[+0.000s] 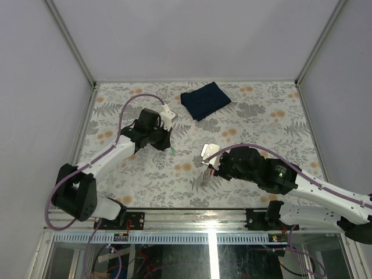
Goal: Put the keys on the keyring
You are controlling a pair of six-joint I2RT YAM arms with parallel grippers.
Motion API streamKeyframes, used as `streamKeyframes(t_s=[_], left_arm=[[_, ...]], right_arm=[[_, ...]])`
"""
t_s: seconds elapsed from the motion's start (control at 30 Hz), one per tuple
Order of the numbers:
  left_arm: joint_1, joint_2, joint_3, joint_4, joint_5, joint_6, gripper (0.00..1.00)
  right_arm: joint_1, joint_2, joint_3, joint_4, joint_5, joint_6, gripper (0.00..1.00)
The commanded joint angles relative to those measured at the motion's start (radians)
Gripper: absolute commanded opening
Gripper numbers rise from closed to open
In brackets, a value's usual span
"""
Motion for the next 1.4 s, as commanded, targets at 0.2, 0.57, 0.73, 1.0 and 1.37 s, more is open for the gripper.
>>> streamKeyframes(t_s=[0.2, 0.57, 0.73, 1.0, 1.37], left_arm=[[-0.009, -0.313, -0.084, 0.168, 0.162, -0.100, 0.00], [-0.083, -0.571, -0.070, 0.279, 0.079, -0.232, 0.00], [-0.108, -0.655, -0.062, 0.274, 0.069, -0.200, 0.00], [-0.155, -0.698, -0.026, 0.295, 0.134, -0.190, 0.00], [-0.328, -0.658, 0.031, 0.315, 0.033, -0.116, 0.00]], right_arm=[[0.006, -0.083, -0.026, 0.325, 0.078, -0.015, 0.00], [0.007, -0.079, -0.084, 0.653, 0.062, -0.166, 0.00], [0.007, -0.093, -0.147, 0.837, 0.033, -0.305, 0.00], [0.007, -0.069, -0.200, 1.050, 0.007, -0.611, 0.00], [0.008, -0.026, -0.193, 1.078, -0.004, -0.910, 0.00]])
